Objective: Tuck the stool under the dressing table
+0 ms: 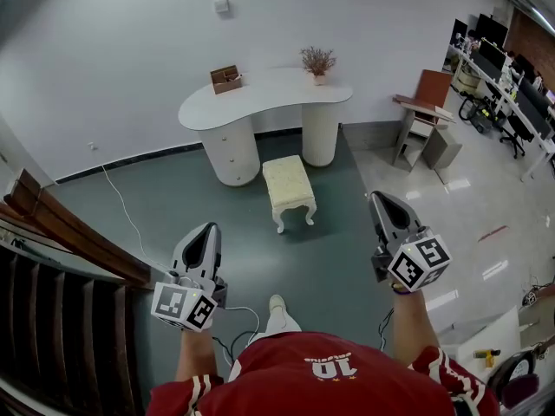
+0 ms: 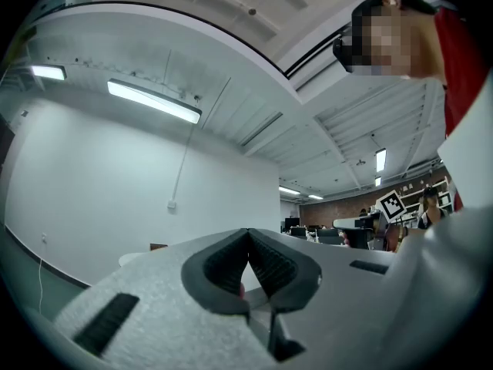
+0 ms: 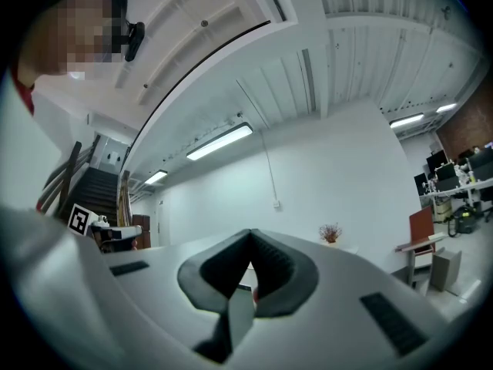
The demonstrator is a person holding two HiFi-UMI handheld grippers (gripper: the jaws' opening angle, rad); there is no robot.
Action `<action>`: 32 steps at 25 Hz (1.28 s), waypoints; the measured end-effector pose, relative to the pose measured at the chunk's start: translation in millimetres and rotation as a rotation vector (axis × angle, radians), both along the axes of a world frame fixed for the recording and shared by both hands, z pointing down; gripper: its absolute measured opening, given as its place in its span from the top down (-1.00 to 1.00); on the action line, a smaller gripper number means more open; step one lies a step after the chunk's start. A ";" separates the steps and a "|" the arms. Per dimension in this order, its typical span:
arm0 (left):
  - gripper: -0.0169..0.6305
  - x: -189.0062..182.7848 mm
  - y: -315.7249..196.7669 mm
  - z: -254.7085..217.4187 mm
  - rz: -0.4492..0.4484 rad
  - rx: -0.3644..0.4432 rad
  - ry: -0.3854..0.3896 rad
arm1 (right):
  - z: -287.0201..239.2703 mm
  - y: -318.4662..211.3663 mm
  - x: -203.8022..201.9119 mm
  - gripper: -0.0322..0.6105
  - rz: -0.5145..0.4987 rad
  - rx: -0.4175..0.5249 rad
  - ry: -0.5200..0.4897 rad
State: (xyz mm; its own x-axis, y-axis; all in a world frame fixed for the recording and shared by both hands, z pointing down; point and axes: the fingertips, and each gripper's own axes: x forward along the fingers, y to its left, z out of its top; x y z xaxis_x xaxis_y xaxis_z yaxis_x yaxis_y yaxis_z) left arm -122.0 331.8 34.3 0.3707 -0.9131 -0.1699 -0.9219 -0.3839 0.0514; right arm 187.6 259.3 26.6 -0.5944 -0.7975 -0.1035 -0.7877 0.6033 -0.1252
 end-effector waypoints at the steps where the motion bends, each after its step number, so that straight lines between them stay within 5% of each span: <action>1: 0.93 -3.2 -9.7 -0.7 -0.001 0.002 -0.008 | -1.0 -10.5 -4.5 0.89 0.001 -0.001 0.006; 12: 0.93 -67.9 -126.9 -0.6 0.041 -0.002 -0.011 | -10.9 -128.0 -66.6 0.89 0.074 0.013 0.004; 19: 0.93 -81.6 -188.8 11.3 0.122 -0.001 -0.123 | -2.9 -173.0 -104.0 0.89 0.116 -0.012 0.020; 32: 0.94 -98.8 -269.5 41.4 0.147 -0.037 0.047 | 28.8 -234.5 -117.8 0.89 0.134 -0.072 0.088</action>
State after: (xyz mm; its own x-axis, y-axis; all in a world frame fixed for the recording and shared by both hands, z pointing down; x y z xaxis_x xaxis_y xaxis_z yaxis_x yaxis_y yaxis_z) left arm -220.8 62.3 75.7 0.4934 -0.8553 -0.1578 -0.8520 -0.5118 0.1101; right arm 69.9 24.8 55.4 -0.4866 -0.8736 0.0043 -0.8702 0.4842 -0.0909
